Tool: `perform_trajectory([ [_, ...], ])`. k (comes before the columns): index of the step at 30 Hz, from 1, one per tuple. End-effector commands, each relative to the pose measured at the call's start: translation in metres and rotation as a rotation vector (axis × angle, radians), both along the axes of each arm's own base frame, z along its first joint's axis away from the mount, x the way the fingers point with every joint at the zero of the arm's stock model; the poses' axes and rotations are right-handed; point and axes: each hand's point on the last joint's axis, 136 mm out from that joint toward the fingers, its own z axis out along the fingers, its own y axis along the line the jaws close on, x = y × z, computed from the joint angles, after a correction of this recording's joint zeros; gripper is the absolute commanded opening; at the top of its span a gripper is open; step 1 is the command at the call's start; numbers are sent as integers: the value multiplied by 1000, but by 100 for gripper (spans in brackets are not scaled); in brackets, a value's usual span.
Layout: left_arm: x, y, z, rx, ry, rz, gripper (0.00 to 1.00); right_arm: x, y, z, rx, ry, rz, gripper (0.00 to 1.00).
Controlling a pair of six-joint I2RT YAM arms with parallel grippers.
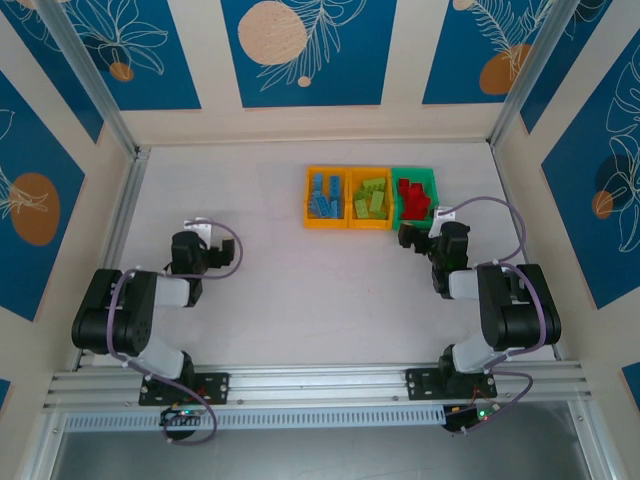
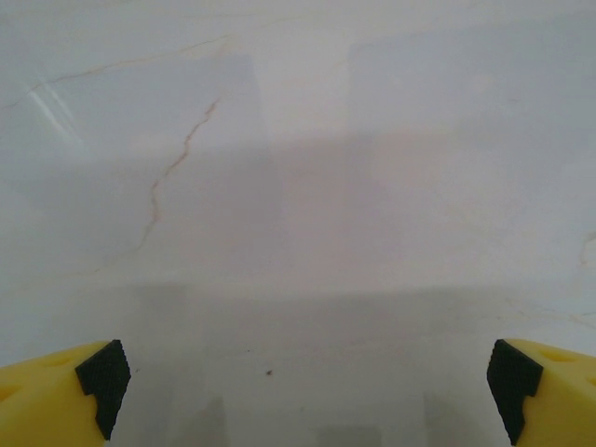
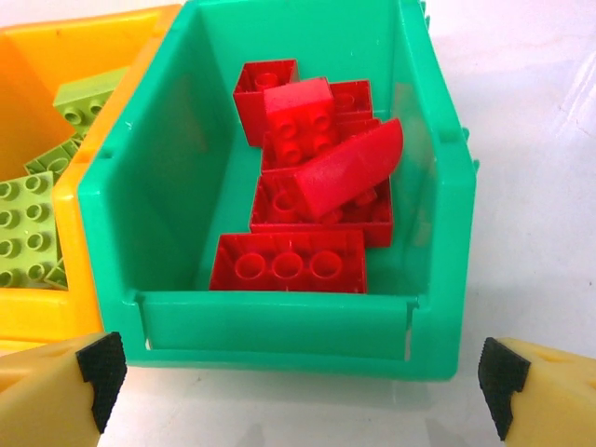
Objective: Sort the legos into containers by color
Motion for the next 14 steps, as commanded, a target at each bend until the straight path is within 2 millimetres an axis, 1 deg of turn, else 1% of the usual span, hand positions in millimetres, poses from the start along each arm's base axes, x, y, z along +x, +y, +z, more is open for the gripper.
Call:
perform_trajectory([
  [1,14,-7,28,-18,-110,-54,100,6,2,16,-20,-71,24,99],
  [14,14,-8,28,-15,-107,-60,100,5,6,17,-27,-76,43,99],
])
